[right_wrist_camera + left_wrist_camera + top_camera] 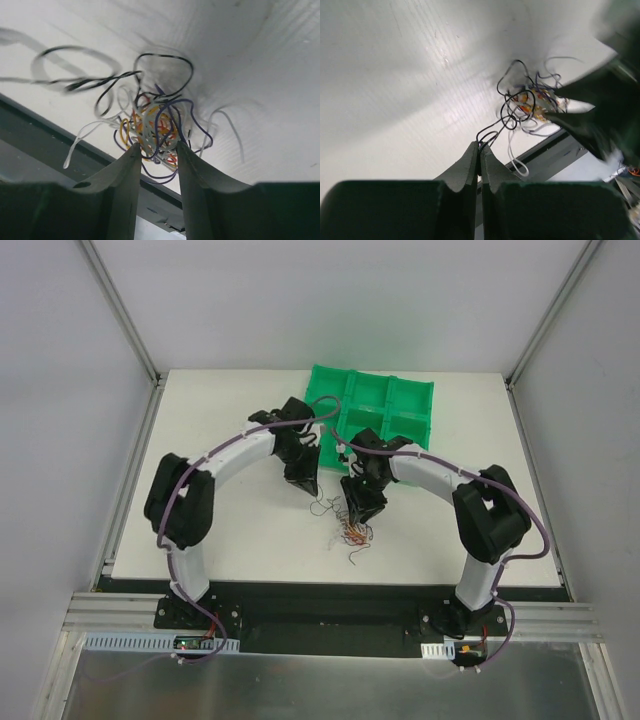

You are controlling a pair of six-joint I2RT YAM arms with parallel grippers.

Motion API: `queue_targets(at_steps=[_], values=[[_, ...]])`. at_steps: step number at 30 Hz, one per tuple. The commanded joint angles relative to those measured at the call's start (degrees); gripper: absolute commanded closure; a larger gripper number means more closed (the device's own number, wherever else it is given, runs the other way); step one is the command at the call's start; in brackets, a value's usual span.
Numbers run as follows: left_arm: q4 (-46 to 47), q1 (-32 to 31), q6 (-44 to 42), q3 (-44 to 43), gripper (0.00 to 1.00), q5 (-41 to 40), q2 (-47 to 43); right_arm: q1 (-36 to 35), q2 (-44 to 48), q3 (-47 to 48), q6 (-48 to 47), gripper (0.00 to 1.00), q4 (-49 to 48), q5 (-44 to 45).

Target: Untangle the cables

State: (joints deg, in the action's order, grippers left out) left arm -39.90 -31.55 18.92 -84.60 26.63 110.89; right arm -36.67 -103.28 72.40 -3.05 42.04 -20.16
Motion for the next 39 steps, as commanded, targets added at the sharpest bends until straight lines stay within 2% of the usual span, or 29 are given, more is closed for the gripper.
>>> queue_targets(at_steps=[1,4,8,17,20,25,31,36,39], values=[[-1.76,-0.35,1.03,1.10,1.00,-8.32,-15.68,0.10,-0.86,2.04,1.47,0.66,2.96,7.50],[-2.02,-0.27,1.03,0.40,1.00,-17.20,-23.59,0.19,-0.95,1.61,2.26,0.71,3.22,9.96],[-1.85,-0.27,0.60,-2.67,1.00,-26.27,-31.16,0.72,-2.18,1.34,2.79,0.73,3.48,9.79],[0.60,-0.27,-3.44,-18.30,1.00,-41.22,-36.27,1.42,-3.06,-0.68,5.95,0.74,3.05,9.88],[2.89,-0.27,-5.73,-23.32,1.00,-40.70,-34.70,1.33,-2.10,-1.38,6.21,0.73,2.96,10.23],[4.21,-0.27,-3.28,-28.08,1.00,-38.42,-33.64,1.42,1.42,-0.69,5.95,0.69,2.78,10.59],[4.65,-0.27,-0.81,-26.85,1.00,-35.69,-33.99,1.42,7.56,2.57,3.85,0.55,4.10,10.76],[5.71,-0.27,-0.55,-30.53,1.00,-36.04,-33.20,2.12,8.88,4.59,2.17,0.46,5.42,9.27],[5.97,-0.18,1.38,-29.67,1.00,-33.06,-33.55,2.39,13.09,5.55,1.91,0.38,2.35,6.81]])
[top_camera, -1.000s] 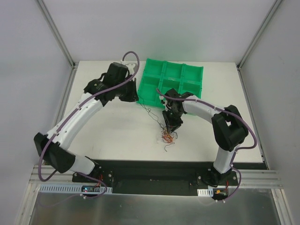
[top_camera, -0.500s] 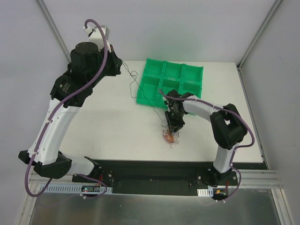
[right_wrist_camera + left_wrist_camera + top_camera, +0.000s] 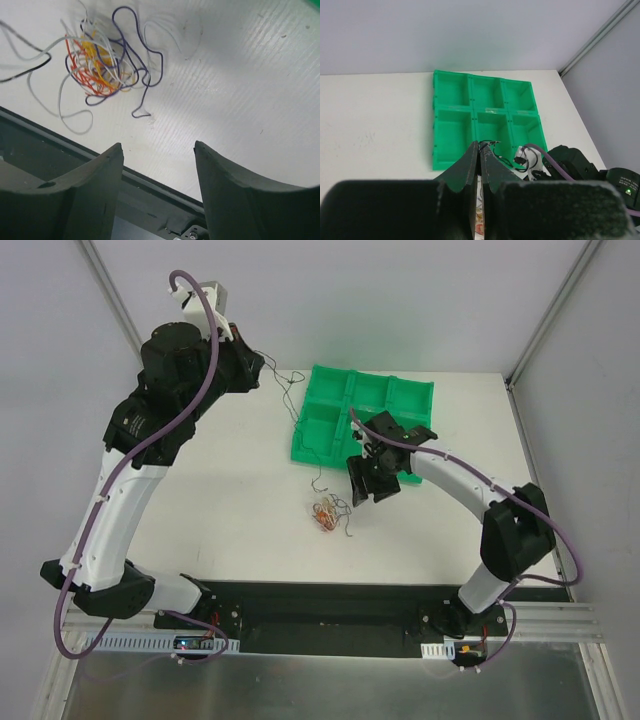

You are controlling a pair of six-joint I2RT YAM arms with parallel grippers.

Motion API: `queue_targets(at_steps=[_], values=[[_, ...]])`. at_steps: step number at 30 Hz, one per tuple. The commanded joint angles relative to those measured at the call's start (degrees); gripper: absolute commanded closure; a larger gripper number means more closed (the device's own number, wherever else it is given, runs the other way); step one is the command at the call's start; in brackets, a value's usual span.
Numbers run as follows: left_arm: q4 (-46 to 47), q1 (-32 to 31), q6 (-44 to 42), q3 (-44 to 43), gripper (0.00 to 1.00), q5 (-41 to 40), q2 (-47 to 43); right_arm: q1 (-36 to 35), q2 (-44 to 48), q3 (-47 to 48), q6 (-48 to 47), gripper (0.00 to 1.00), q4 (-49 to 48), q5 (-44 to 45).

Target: Untangle the cables

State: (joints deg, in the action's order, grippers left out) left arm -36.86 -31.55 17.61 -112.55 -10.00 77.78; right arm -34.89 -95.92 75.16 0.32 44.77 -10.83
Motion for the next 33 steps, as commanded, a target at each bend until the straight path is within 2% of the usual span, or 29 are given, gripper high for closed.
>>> queue_targets(at_steps=[1,4,7,9,13,17,21,24,30,33], values=[[2.94,-0.27,3.22,-1.18,1.00,4.19,-0.61,0.70,6.79,3.67,-2.07,0.37,-1.43,-4.62],[3.02,-0.18,3.40,-1.00,1.00,4.72,-0.87,0.62,8.38,5.44,-4.18,0.32,-5.64,-11.82],[3.02,-0.27,2.26,-2.67,1.00,6.04,-1.05,0.27,7.07,5.26,-2.96,0.31,-11.44,-13.95],[3.02,-0.27,1.12,-3.46,1.00,6.40,-1.66,-0.17,4.09,6.05,1.94,0.32,-15.58,-14.04],[3.11,-0.27,1.20,-4.17,1.00,6.83,-2.37,-2.27,-4.79,11.76,11.97,0.38,-18.65,-20.44],[3.29,-0.27,1.29,-4.96,1.00,9.90,-2.81,-6.58,-8.92,9.14,12.43,0.40,-25.87,-16.61],[4.08,-0.27,-0.55,-8.37,1.00,13.68,-2.90,-6.07,-15.69,10.80,16.64,0.52,-22.99,-8.35],[4.08,-0.27,-4.32,-13.73,1.00,12.82,-3.42,-3.96,-20.09,12.64,16.91,0.63,-18.95,-10.86],[5.13,-0.27,-11.19,-23.58,1.00,4.56,-2.55,-2.72,-16.77,4.49,13.40,0.64,-17.79,-10.27],[7.15,-0.27,-11.10,-25.08,1.00,2.97,-1.49,-2.72,-12.03,-0.26,10.51,0.58,-17.35,-9.39]])
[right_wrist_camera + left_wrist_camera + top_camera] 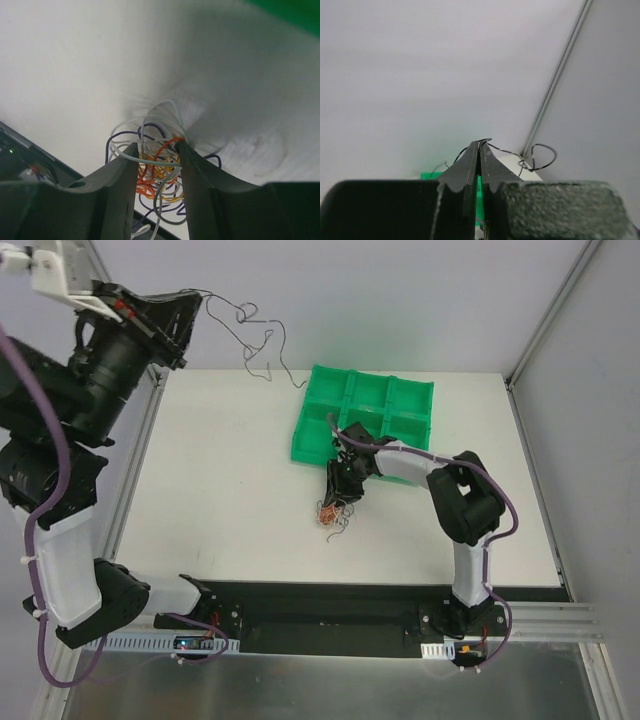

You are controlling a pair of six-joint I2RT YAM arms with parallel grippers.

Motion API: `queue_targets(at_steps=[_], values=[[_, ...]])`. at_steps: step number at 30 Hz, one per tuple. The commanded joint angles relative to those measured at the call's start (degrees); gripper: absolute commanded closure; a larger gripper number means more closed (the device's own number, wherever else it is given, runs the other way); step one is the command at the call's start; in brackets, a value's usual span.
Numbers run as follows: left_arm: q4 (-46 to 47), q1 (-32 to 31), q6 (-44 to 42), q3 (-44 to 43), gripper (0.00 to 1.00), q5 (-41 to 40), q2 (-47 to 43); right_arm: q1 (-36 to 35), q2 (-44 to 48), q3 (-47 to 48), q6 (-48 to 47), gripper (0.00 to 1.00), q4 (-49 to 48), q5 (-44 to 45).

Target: Untangle the cables

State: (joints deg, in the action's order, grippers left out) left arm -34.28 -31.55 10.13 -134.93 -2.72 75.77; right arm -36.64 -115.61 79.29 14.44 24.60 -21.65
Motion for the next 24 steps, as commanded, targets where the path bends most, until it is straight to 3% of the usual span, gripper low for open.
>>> queue_targets(at_steps=[1,8,15,20,24], values=[[5.27,-0.27,-3.19,-2.18,1.00,-4.14,0.70,-0.89,8.81,-5.53,-4.93,0.56,3.17,1.78],[6.24,-0.27,5.67,9.93,1.00,-1.15,0.61,0.16,19.70,-5.37,-11.80,0.32,9.76,4.60],[6.33,-0.27,13.50,20.84,1.00,2.62,1.22,3.68,33.68,-2.74,-16.28,0.30,13.19,6.36],[6.33,-0.27,17.37,23.75,1.00,6.41,2.63,8.86,42.30,-1.33,-15.59,0.32,9.07,-4.00],[6.33,-0.27,19.40,24.28,1.00,8.17,4.21,12.20,43.54,2.35,-12.60,0.33,5.73,-10.94]])
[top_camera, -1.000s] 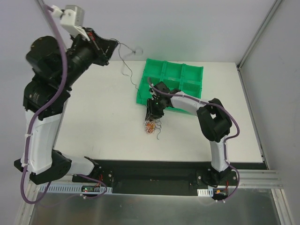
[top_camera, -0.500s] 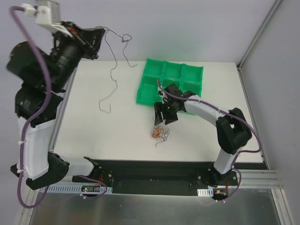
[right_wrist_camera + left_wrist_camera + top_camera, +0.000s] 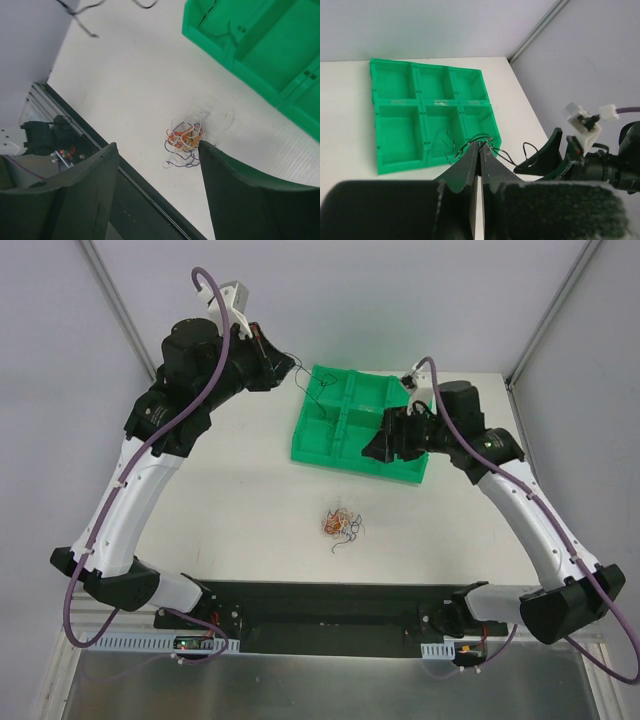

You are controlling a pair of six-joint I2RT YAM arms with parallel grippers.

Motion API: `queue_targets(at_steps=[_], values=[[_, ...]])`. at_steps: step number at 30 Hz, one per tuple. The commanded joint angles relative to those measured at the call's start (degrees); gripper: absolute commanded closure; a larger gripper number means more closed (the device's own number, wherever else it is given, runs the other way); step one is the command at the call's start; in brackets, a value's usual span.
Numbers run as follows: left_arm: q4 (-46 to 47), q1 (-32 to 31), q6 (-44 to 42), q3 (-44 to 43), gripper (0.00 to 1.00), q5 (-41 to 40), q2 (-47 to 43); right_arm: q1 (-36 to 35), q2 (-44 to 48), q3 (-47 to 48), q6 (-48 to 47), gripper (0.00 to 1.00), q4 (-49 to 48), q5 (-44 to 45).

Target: Untangle the cables

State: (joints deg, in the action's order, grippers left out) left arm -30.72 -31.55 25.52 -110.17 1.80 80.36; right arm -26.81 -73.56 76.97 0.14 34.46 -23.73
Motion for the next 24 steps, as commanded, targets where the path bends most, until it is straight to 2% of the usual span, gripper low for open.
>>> queue_targets(at_steps=[1,12,19,24], values=[[2.77,-0.18,4.36,-0.83,1.00,4.08,0.15,2.81,1.23,5.55,2.31,0.33,-4.92,-9.58],[2.77,0.79,9.27,-4.26,1.00,13.04,5.07,5.01,-8.17,17.86,10.32,0.34,-13.44,-16.43],[2.77,6.41,20.35,-4.35,1.00,29.72,9.11,4.92,-6.25,11.46,8.03,0.36,-23.19,-25.49],[2.77,7.38,22.91,-2.42,1.00,36.33,10.17,5.01,-3.35,6.53,7.51,0.36,-26.63,-23.56]])
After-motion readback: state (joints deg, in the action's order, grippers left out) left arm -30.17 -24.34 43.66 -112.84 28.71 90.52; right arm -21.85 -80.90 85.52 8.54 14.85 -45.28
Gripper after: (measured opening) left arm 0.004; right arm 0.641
